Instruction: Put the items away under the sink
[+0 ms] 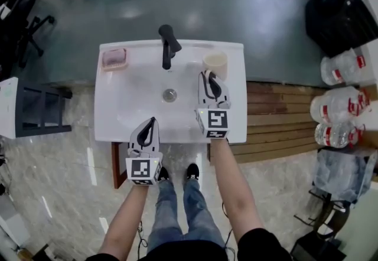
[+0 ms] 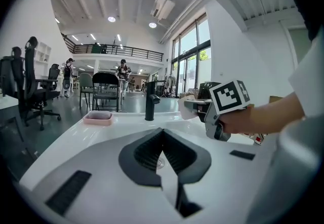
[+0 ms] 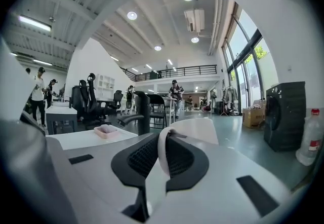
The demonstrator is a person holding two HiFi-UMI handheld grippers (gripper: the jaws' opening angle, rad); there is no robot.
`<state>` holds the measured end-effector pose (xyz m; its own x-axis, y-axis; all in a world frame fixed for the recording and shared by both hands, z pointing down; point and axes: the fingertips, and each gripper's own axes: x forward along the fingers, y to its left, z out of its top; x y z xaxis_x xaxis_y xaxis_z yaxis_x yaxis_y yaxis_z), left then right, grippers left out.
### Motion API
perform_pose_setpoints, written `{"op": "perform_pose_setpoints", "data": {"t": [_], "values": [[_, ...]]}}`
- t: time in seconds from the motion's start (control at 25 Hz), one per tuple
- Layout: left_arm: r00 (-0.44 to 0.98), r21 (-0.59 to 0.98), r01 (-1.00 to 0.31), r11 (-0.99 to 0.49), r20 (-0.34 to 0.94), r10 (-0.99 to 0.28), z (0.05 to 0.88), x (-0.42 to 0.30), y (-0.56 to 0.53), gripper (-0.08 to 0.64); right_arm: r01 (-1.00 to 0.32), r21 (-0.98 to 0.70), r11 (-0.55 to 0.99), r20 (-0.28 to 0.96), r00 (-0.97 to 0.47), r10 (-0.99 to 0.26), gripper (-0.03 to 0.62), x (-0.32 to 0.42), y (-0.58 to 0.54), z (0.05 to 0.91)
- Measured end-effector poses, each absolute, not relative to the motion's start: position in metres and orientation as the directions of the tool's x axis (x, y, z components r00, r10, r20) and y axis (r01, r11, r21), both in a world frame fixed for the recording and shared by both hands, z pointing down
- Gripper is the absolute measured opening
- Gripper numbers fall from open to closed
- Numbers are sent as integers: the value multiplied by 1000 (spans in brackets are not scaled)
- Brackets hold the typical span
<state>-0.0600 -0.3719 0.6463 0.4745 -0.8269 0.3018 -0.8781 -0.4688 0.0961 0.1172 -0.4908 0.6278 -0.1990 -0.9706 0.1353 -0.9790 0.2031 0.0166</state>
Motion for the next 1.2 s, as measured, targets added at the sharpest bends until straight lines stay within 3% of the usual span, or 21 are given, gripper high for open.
{"op": "perform_pose_setpoints", "data": {"t": [0.36,0.64,0.96,1.2], "values": [[453,110,-890,-443,335,-826,626,-97,-310,6,-932,-17,362,0,-362,-932,40,55,-394,542],[398,125,-917,-380,365,-842,622,-147,-248,6,-853,-66,518,-38,-517,-855,40,-14,-296,509],[363,122,-932,-343,366,-857,670,-183,-201,6,-761,-119,638,18,-644,-765,40,-60,-196,580],[363,117,-932,-344,329,-872,749,-187,-187,6,-702,-151,696,35,-708,-706,40,-91,-144,679]]}}
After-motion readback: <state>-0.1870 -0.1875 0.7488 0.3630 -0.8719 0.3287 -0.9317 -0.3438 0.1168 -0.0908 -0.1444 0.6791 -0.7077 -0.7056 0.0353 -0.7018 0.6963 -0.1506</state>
